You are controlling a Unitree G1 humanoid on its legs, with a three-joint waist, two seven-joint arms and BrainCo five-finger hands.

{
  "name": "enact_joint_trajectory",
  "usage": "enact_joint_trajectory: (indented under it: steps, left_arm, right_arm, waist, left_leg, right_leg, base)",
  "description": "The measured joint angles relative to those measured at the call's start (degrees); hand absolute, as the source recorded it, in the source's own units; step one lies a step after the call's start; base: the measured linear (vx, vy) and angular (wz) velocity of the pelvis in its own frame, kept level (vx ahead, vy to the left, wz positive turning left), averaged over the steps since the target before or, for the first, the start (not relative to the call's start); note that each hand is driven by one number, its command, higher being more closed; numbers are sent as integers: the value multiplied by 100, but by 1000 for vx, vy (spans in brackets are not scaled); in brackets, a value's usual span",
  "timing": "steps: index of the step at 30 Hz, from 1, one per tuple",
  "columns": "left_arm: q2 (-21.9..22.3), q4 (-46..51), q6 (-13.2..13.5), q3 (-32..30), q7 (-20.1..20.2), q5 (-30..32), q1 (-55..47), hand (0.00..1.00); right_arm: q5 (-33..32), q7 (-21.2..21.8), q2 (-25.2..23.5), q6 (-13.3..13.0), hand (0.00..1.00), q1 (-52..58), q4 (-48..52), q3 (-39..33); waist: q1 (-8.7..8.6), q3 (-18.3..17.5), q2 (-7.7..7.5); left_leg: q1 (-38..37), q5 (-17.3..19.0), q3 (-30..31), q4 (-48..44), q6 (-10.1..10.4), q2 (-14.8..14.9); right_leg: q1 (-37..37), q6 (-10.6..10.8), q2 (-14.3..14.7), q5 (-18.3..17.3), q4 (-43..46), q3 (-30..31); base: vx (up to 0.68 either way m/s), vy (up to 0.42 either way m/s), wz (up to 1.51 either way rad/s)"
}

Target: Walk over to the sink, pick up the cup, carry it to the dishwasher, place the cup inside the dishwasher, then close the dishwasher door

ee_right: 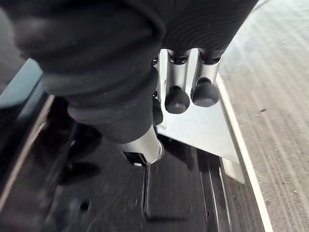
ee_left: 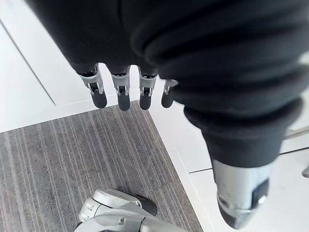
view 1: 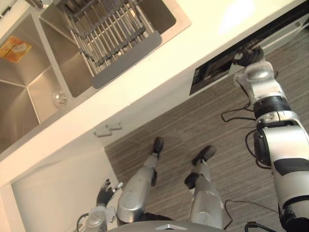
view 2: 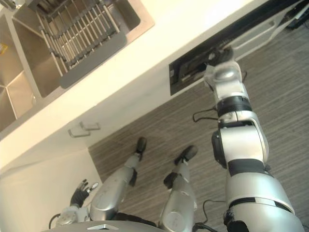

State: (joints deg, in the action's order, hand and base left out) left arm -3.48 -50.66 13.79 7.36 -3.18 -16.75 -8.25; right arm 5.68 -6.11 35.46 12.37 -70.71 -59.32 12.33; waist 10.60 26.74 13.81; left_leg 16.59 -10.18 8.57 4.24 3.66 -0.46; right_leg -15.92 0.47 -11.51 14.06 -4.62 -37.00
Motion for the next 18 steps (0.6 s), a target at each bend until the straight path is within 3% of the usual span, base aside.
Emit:
enact_joint_trajectory:
  steps: [5, 8, 10, 11, 13, 15, 18]
  left_arm:
    - [-14, -4, 27, 0, 365, -39, -1, 0]
    - [-28, -14, 57, 6, 524, -126, -6, 0]
    - [-47, 2, 107, -5, 598, -185, -28, 0]
    - [-66, 18, 116, -27, 663, -225, -28, 0]
    - [-97, 46, 116, -75, 775, -284, -29, 0]
    - [-117, 47, 118, -235, 923, -374, -96, 0]
    - [-130, 38, 97, -467, 998, -568, -296, 0]
  right_arm:
    - [265, 302, -84, 65, 0, -57, -298, 273]
    - [239, 770, 1, 66, 0, -55, -318, 322]
    - [-15, 1072, 8, 58, 0, 21, -301, 294]
    - [-512, 1188, 19, -10, 0, 234, -134, 120]
    - [-1284, 1219, -17, -206, 0, 1007, 586, -492]
    - [-1845, 1315, -354, -765, 0, 2256, 1550, -1165]
    - [-1926, 1305, -1027, -1235, 0, 3737, 2167, -1588]
  waist:
    - [106, 0, -1]
    - [94, 7, -10]
    - [44, 22, -32]
    - [5, 49, -71]
    - [-10, 102, -147]
    - [-121, 54, -313]
    - [-355, -90, -565]
  left_leg:
    - [30, -50, 94, -13, -12, -2]
    - [-61, -44, 93, -23, -6, 4]
    - [-181, -21, 87, -22, -1, 28]
    - [-301, 14, 76, -23, -9, 59]
    - [-503, 115, 66, -59, 21, 119]
    - [-580, 233, 63, -134, 101, 175]
    - [-658, 361, 72, -224, 125, 209]
  right_leg:
    - [51, -2, -3, -3, 0, -138]
    - [150, 1, 7, -5, -1, -150]
    - [264, 4, 36, -14, -2, -141]
    - [378, 1, 69, -48, -3, -134]
    - [591, 18, 129, -156, -8, -133]
    - [698, 65, 197, -265, -43, -120]
    - [826, 95, 245, -339, -30, -134]
  base:
    - [51, -54, 13]
    - [61, -38, 1]
    - [70, -37, -3]
    - [74, -52, -4]
    - [70, -57, -3]
    - [70, -53, -1]
    - [109, -40, 0]
